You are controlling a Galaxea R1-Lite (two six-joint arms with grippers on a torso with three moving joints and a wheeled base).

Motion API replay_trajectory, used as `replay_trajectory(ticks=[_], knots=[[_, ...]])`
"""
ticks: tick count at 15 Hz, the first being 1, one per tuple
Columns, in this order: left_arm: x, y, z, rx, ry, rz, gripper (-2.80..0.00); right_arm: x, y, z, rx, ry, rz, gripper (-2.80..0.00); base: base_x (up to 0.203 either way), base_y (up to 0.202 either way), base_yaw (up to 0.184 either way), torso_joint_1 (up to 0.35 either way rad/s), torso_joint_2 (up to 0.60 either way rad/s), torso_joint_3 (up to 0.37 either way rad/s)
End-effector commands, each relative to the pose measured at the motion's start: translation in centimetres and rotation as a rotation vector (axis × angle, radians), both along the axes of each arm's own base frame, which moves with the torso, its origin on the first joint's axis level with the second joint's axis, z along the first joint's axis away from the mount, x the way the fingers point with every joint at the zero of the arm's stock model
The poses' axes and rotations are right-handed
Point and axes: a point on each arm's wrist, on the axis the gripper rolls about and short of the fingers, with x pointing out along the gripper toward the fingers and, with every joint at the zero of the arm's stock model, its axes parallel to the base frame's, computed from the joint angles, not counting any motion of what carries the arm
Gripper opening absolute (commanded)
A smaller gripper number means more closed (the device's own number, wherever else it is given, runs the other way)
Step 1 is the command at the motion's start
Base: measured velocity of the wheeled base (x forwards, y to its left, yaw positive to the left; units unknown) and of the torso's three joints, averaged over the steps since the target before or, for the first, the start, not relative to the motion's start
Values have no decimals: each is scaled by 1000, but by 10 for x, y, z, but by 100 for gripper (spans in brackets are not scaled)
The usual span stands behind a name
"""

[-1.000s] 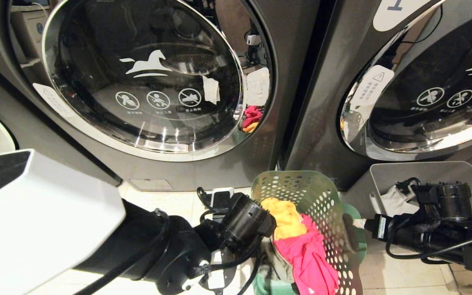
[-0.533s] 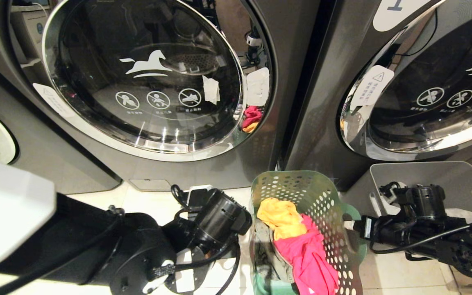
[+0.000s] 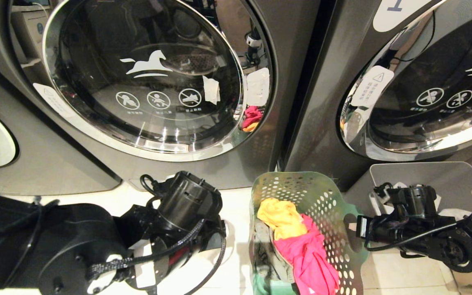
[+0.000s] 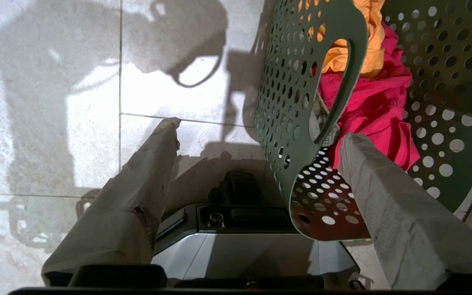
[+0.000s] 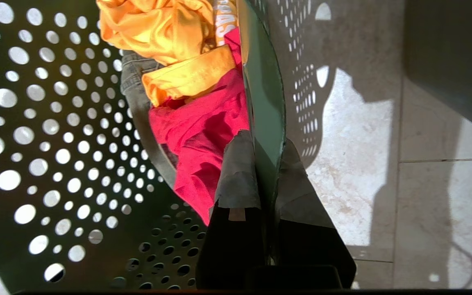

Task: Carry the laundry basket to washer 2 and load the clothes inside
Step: Pick up the clothes basket and put it beside the washing machine

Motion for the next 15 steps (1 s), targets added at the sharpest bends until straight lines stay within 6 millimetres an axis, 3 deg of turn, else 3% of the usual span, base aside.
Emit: replay_trajectory(ticks=[1, 9, 15], knots=[[-3, 4, 5, -17, -9, 7, 0, 1, -11, -2, -26, 0, -15, -280, 0, 0, 0, 0, 0, 0], [-4, 2, 3, -36, 6, 14, 0, 4, -43, 5, -86, -38, -68, -280, 0, 0, 0, 0, 0, 0], [-5, 1, 2, -36, 9, 12, 0, 10, -47, 38, -97, -42, -48, -280, 0, 0, 0, 0, 0, 0]])
